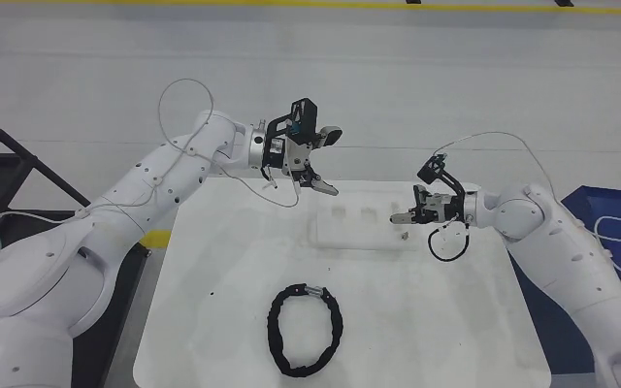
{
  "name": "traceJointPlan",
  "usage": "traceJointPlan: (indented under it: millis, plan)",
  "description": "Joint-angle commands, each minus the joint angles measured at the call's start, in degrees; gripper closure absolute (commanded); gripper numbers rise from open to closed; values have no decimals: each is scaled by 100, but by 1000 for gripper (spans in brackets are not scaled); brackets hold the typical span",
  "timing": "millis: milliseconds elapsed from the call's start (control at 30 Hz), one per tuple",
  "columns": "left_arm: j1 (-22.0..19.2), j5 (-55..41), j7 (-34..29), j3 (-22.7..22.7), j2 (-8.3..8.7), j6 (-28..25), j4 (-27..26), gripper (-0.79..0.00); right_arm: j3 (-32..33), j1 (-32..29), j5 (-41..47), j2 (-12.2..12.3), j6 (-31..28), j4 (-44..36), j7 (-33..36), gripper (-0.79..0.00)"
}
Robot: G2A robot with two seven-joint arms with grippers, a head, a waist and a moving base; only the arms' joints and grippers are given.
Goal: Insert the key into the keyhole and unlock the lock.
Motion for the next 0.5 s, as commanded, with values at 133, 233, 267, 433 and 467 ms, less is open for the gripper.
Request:
traceJointPlan:
  millis: [133,233,267,433,467]
  plan:
    - [0,0,0,0,0,0,0,-785,-19,-114,-387,-6,753,-158,117,-785]
    - [0,0,0,0,0,0,0,-785,-68,-169,-677,-14,1289,-346,290,-785]
    - [0,0,0,0,0,0,0,-785,-101,-186,-738,-21,1476,-418,424,-785]
    - [0,0,0,0,0,0,0,-785,-90,-268,-475,-70,2392,-570,792,-785]
    - [0,0,0,0,0,0,0,-785,-77,-289,-426,-79,2591,-576,815,-785]
